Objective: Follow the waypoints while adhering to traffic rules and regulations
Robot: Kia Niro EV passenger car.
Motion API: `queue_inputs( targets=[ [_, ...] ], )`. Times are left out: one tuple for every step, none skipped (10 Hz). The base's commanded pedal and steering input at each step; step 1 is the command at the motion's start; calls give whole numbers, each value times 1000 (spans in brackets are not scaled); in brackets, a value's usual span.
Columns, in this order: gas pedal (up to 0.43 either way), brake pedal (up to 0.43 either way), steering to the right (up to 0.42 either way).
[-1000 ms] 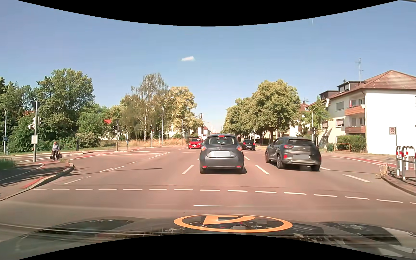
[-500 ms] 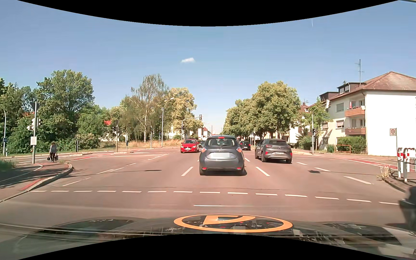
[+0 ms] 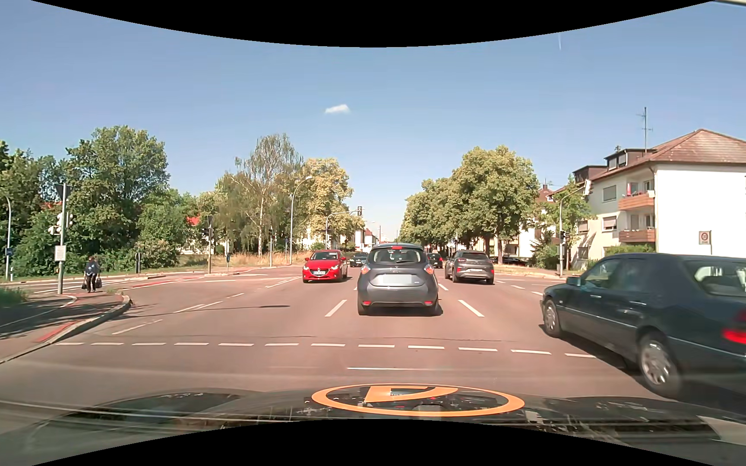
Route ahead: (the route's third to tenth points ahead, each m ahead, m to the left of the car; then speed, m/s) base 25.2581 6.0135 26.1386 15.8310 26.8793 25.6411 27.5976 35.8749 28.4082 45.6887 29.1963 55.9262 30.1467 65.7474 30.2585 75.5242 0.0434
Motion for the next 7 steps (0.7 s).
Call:
queue_inputs(
  targets=[
    [0,232,4],
    [0,238,4],
    [0,238,4],
    [0,244,3],
    [0,238,3],
    [0,232,4],
    [0,220,3]
  ],
)
